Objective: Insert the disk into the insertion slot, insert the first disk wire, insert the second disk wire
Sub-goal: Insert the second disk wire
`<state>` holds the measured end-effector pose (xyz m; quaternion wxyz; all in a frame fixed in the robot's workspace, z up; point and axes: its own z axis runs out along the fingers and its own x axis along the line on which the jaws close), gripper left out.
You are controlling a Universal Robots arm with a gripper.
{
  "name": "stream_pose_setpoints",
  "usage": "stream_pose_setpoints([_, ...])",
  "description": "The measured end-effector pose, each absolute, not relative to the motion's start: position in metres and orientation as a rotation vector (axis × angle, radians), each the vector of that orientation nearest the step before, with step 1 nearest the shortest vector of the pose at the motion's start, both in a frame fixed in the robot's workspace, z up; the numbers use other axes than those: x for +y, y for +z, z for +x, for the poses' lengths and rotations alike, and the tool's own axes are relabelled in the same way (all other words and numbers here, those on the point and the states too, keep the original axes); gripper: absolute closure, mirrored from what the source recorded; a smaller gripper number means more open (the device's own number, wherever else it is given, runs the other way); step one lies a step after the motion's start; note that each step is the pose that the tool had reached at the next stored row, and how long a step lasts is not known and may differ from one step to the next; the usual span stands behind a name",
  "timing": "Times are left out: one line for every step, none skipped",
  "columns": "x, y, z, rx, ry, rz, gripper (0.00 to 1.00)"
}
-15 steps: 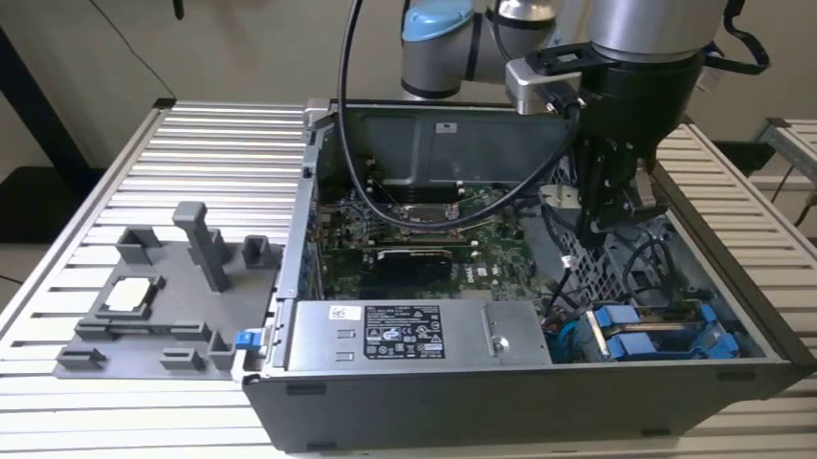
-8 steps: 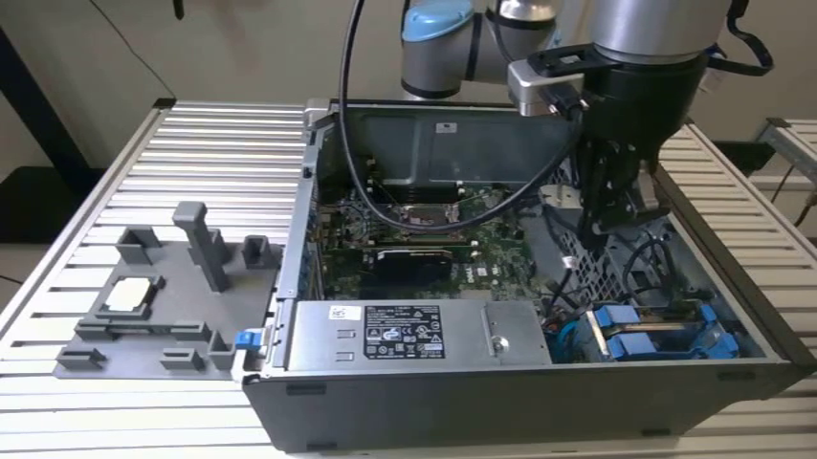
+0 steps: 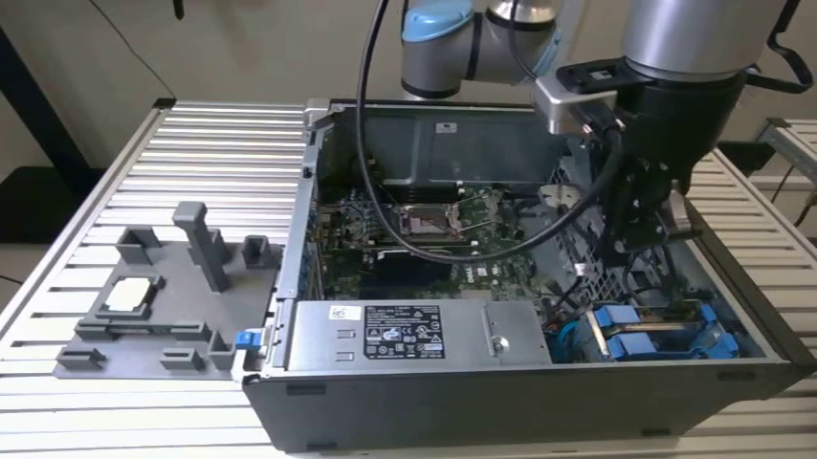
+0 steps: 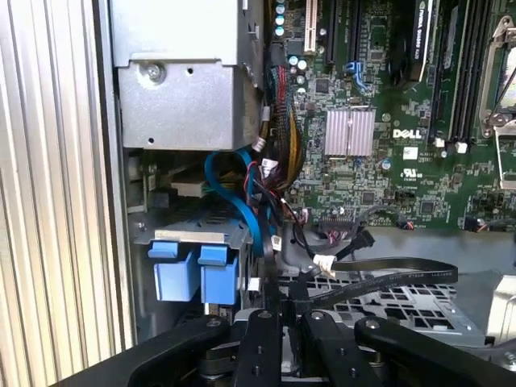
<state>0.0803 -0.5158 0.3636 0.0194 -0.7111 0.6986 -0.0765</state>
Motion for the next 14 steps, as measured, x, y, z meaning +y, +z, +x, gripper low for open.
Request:
stream_pose_setpoints([-0.519,0.364,0.082,2.169,-0.236,-2.208,0.84])
stream_pose_setpoints([-0.521,0.364,0.084,2.169,-0.235,-2.208,0.84])
stream_pose_setpoints([-0.524,0.363,0.086,2.17,-0.234,-2.209,0.84])
stream_pose_setpoints([-0.527,0.363,0.088,2.17,-0.233,-2.21,0.84])
stream_pose_setpoints([-0.53,0.363,0.09,2.171,-0.232,-2.21,0.84])
stream_pose_setpoints([-0.533,0.363,0.092,2.171,-0.231,-2.211,0.84])
stream_pose_setpoints([-0.536,0.363,0.094,2.172,-0.23,-2.211,0.84])
stream_pose_setpoints([-0.538,0.363,0.096,2.172,-0.229,-2.212,0.84])
stream_pose_setpoints([-0.541,0.363,0.098,2.173,-0.228,-2.212,0.84])
stream_pose_setpoints([-0.544,0.363,0.1,2.173,-0.227,-2.213,0.84])
stream_pose_setpoints([-0.547,0.363,0.102,2.173,-0.226,-2.214,0.84])
stream_pose_setpoints([-0.55,0.363,0.104,2.174,-0.225,-2.214,0.84])
stream_pose_setpoints([-0.553,0.362,0.105,2.174,-0.224,-2.215,0.84])
stream_pose_setpoints([-0.556,0.362,0.107,2.175,-0.223,-2.215,0.84])
